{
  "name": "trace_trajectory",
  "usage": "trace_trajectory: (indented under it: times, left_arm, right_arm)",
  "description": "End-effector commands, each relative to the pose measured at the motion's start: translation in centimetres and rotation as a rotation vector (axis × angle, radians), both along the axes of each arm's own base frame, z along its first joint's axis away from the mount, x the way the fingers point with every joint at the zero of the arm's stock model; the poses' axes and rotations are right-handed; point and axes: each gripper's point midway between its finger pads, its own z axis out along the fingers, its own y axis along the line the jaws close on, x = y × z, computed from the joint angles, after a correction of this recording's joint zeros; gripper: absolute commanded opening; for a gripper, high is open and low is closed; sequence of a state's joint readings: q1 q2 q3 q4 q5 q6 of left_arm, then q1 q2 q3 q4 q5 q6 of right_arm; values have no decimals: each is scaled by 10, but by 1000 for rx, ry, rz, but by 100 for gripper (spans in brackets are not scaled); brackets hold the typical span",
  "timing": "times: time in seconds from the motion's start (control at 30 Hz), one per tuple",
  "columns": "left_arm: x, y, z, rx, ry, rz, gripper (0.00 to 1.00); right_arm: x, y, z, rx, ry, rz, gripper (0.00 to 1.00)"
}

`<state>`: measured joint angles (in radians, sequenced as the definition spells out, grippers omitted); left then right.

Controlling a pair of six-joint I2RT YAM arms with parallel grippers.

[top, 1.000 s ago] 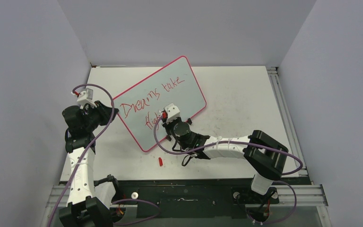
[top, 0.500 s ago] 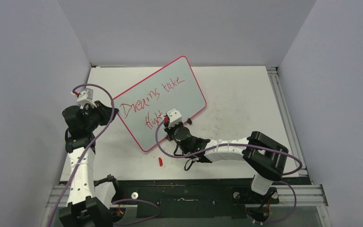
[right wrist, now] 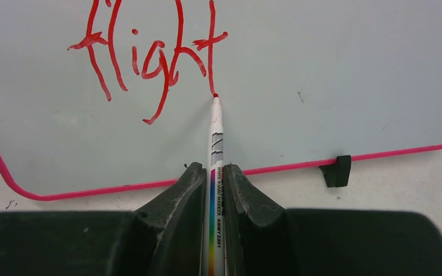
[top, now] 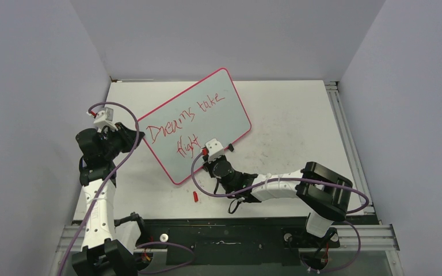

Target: Write a sentence on the whiteboard

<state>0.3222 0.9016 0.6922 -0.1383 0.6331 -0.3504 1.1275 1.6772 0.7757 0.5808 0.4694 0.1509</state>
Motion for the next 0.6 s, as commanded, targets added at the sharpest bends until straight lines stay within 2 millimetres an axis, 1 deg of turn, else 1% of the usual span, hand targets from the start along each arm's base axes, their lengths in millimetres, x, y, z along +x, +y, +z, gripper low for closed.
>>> trace_trajectory:
  times: [0.0, 0.2, 0.37, 0.57]
  left_arm:
    - [-3, -10, 6, 5, -23, -53, 13]
    - [-3, -10, 7, 6, -24, -50, 13]
    - [-3, -9, 7, 8, -24, -50, 13]
    - [-3, -9, 7, 8, -23, -49, 13]
  right_arm:
    - [2, -5, 22, 46, -27, -31, 5]
    - [10, -9, 32, 38, -54, -40, 5]
    - [17, -14, 44, 40, -81, -53, 5]
    - [18, -21, 79, 65, -138, -59, 5]
